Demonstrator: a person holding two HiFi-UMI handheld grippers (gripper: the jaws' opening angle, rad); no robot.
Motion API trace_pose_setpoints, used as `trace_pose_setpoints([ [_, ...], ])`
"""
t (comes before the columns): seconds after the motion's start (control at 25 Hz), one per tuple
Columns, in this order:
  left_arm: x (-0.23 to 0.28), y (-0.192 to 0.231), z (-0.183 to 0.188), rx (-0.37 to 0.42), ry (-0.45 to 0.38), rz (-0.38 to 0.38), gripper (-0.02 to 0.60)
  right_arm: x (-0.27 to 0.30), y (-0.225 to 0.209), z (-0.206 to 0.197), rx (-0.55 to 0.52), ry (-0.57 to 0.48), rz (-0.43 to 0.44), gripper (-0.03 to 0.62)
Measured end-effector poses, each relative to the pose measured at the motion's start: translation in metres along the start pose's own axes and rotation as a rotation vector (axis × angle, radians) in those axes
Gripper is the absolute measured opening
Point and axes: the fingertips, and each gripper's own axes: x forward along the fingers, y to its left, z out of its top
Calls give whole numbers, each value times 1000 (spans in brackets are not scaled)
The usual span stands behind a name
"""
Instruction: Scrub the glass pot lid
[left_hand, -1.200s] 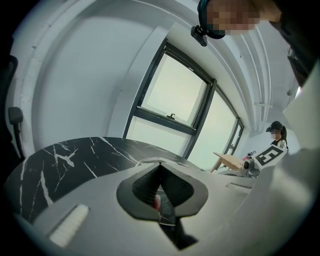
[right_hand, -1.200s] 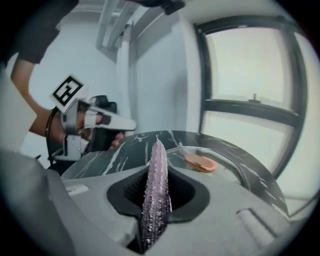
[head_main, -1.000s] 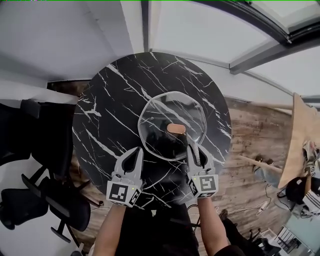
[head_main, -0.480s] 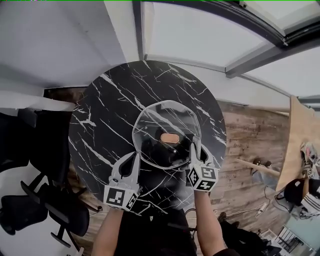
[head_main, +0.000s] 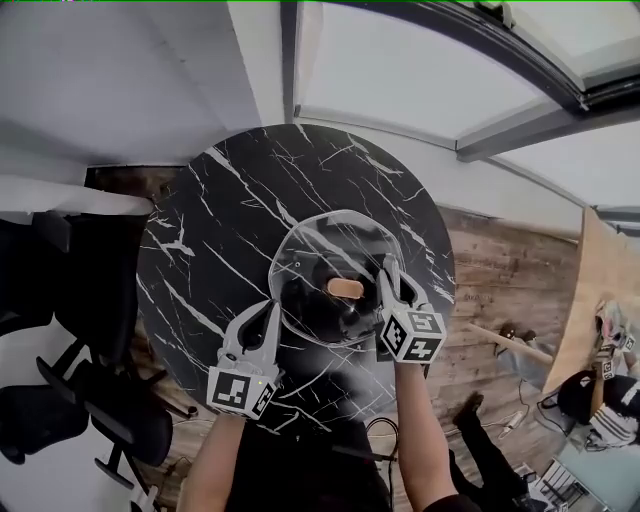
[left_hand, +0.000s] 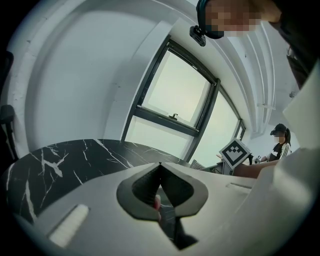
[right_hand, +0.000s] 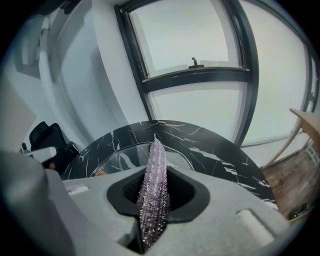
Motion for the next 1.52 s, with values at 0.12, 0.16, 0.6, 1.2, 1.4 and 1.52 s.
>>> trace_pose_setpoints([
  [0.12,1,4,1,-7,0,4,3,11,6,9,-18,21,19,78],
  [0.16,1,5,2,-8,1,6,3,15,8,12,-23,31,27,78],
  [0.6,-2,33,8,-35,-18,51,3,60,50,45,-158,145,147,78],
  [1.2,-29,53,9,-63,-47,88,3,81,164,19,-722,291,412,80],
  [1.4,-43,59,7,-61,-57,95,3,74,194,-3,-848,338,511,80],
  [1.52,-52,64,4,-69,-65,108,3,67,210,-19,-917,358,560,80],
])
